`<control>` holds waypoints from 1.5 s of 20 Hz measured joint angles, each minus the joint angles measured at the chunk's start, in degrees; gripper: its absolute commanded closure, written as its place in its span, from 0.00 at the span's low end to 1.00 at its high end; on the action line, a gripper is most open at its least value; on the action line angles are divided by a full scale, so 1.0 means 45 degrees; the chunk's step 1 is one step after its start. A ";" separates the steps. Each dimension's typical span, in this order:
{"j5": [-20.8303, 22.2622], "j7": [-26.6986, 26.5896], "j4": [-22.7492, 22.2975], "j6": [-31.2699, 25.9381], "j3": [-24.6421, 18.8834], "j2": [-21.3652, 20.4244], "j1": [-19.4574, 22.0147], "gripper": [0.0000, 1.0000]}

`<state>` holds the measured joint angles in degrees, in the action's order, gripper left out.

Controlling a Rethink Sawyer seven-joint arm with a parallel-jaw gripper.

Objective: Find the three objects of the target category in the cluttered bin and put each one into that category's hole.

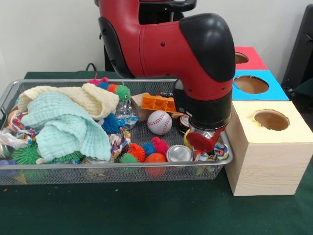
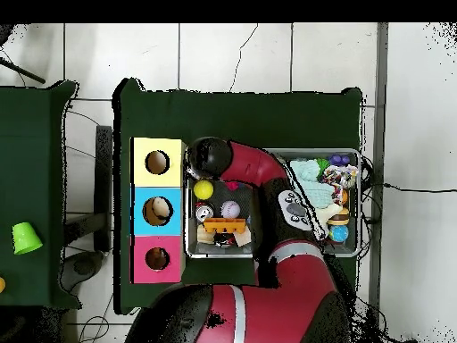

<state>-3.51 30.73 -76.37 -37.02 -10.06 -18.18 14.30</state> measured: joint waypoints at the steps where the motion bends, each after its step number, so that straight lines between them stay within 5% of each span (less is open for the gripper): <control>1: -0.0016 0.0000 -0.0007 -0.0003 -0.0007 -0.0010 0.0016 1.00; 5: -0.0063 0.0000 -0.0083 -0.0424 -0.0237 -0.0193 0.0386 1.00; 15: 0.0437 -0.0008 0.0181 -0.3887 -0.0935 -0.1160 0.2732 1.00; 30: 0.2291 -0.0008 0.0133 -0.4401 -0.1930 -0.1680 0.4538 1.00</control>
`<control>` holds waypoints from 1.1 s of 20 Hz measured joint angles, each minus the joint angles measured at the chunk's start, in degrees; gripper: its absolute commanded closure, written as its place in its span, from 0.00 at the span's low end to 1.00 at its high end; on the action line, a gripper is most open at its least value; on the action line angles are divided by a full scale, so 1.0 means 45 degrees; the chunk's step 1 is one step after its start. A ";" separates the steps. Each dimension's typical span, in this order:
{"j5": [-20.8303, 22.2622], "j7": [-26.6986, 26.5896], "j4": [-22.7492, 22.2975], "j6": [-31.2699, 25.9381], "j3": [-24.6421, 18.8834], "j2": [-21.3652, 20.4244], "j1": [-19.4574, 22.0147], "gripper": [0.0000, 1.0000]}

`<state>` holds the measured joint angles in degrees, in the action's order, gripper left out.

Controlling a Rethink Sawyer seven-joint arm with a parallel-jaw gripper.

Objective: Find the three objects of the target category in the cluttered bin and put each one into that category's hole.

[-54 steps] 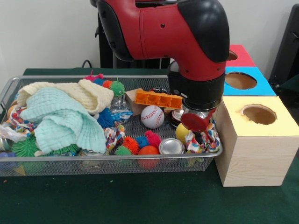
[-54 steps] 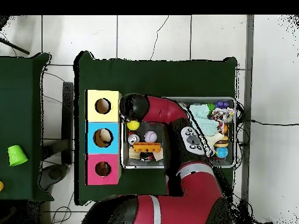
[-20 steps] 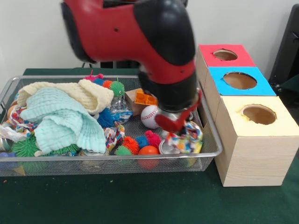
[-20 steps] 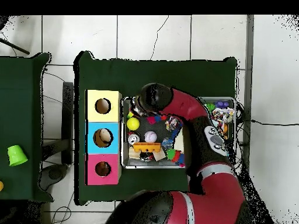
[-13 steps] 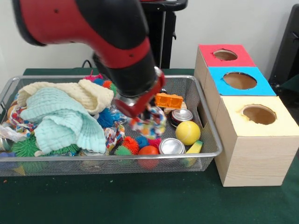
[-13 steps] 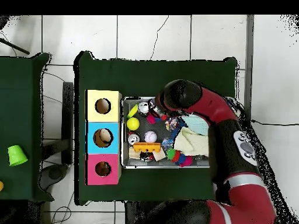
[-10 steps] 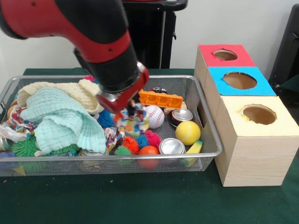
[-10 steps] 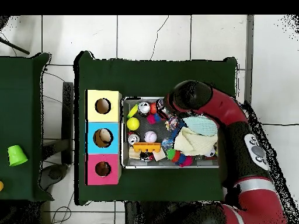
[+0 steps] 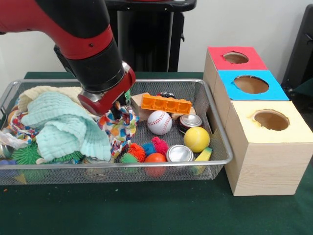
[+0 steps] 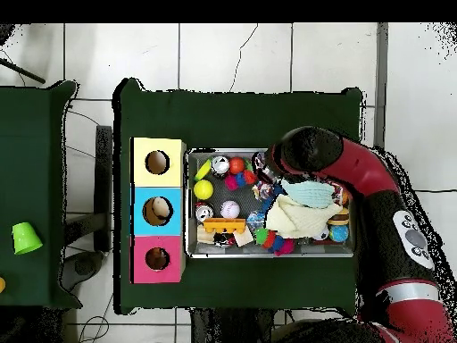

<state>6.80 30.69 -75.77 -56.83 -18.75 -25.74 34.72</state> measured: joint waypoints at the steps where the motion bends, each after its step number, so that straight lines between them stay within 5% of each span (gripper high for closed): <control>1: 0.0099 0.0000 -0.0063 0.0016 -0.0079 -0.0021 0.0043 1.00; 22: 0.1965 0.0000 -0.2556 0.3080 -0.1614 -0.0010 0.1425 1.00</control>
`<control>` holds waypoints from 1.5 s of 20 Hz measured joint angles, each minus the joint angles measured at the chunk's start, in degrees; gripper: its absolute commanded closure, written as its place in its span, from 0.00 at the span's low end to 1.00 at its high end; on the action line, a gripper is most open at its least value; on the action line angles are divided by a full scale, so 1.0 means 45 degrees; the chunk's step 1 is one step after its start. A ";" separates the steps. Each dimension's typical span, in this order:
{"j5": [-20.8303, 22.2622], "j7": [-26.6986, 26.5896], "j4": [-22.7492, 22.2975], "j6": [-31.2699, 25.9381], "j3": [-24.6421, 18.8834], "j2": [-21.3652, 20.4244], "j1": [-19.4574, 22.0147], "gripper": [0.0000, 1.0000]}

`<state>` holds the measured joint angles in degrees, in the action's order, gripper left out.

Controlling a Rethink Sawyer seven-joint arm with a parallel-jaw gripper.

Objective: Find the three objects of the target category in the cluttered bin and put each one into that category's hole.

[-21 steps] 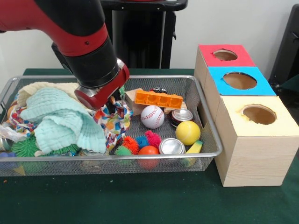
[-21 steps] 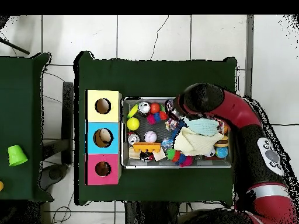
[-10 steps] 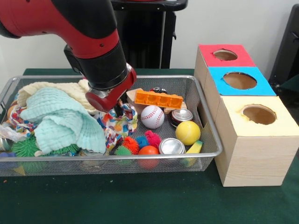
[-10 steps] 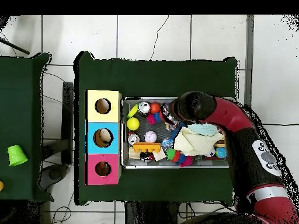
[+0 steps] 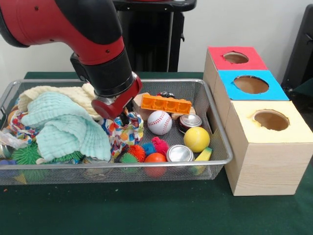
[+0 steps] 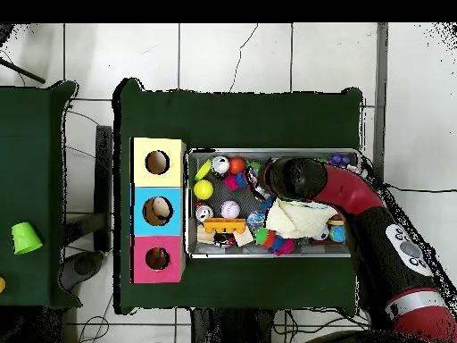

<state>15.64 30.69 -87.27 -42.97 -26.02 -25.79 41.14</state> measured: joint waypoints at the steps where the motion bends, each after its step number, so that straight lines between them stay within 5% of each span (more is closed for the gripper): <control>1: 0.0034 0.0000 -0.0044 0.0034 -0.0029 0.0022 0.0038 1.00; 30: 0.0675 0.0000 -0.0415 0.0493 -0.0661 0.0090 0.0167 1.00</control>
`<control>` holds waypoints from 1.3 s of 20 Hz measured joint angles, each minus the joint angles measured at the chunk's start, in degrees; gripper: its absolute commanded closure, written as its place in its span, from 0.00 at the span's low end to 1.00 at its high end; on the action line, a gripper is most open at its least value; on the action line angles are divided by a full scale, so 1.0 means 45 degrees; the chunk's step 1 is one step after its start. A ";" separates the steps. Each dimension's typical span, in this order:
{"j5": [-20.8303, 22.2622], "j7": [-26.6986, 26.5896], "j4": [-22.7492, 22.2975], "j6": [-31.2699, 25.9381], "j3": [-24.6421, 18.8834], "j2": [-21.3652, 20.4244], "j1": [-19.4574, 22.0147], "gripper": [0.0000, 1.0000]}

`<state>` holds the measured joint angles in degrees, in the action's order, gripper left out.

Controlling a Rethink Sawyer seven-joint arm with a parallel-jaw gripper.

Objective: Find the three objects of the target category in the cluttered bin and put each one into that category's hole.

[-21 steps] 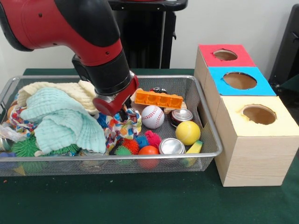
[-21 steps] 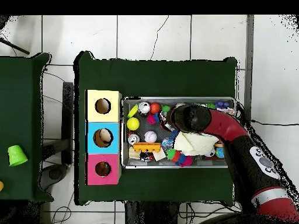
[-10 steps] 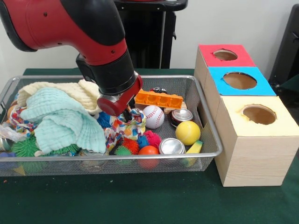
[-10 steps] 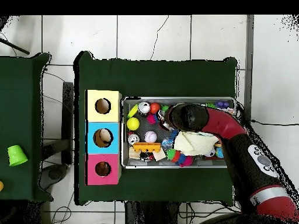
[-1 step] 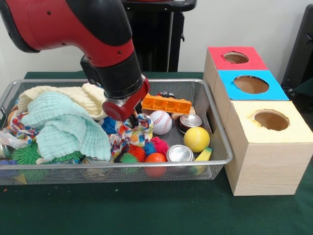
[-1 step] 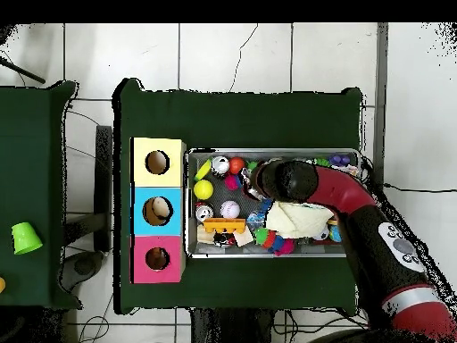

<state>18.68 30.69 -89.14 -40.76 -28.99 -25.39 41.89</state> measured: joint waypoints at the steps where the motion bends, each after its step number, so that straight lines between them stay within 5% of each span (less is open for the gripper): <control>1: 0.0001 0.0000 -0.0098 0.0116 0.0000 -0.0016 -0.0001 1.00; 12: 0.0607 0.0000 -0.1320 0.2284 0.0000 0.0105 0.0162 1.00; 26: 0.0986 0.0000 -0.1686 0.2507 0.0000 0.0194 0.0177 1.00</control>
<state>23.12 30.69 -96.73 -29.47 -28.99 -24.51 42.69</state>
